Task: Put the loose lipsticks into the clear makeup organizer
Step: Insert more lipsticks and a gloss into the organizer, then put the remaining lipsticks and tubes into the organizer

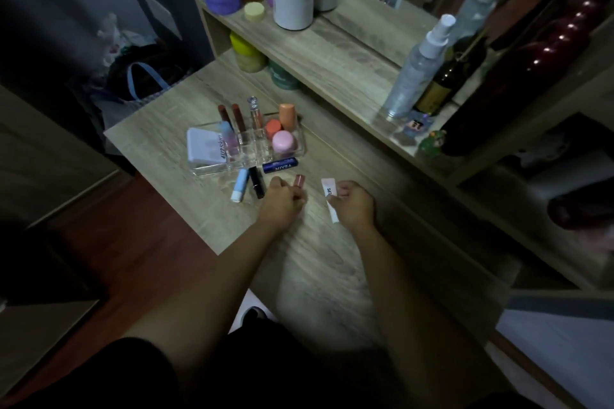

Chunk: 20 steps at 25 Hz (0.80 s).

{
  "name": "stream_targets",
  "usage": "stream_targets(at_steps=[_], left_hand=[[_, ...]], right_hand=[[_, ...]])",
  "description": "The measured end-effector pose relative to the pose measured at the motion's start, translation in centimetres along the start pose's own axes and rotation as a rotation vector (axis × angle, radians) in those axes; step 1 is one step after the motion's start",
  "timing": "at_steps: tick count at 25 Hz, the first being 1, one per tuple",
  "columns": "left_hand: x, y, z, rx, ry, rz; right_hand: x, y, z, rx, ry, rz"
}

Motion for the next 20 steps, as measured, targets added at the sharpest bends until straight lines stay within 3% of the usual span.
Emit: stream_targets(at_steps=[5, 11, 15, 20], left_hand=[[-0.4, -0.5, -1.1, 0.114, -0.037, -0.064], [-2.2, -0.6, -1.2, 0.076, -0.193, -0.188], [-4.0, -5.5, -1.6, 0.332, -0.214, -0.443], [-5.9, -13.1, -0.7, 0.608, -0.140, -0.548]], right_hand=[[-0.3, 1.0, -1.0, 0.028, -0.005, 0.019], [-1.9, 1.3, -1.9, 0.045, -0.050, 0.025], [-4.7, 1.5, -1.6, 0.018, -0.092, 0.257], [-13.8, 3.6, -0.2, -0.080, -0.354, 0.399]])
Point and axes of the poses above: each hand's wrist, its own z-axis towards the middle knuckle, its own y-axis out of the palm, x = y × z, the point moved 10 cm from there along z, towards the middle knuckle
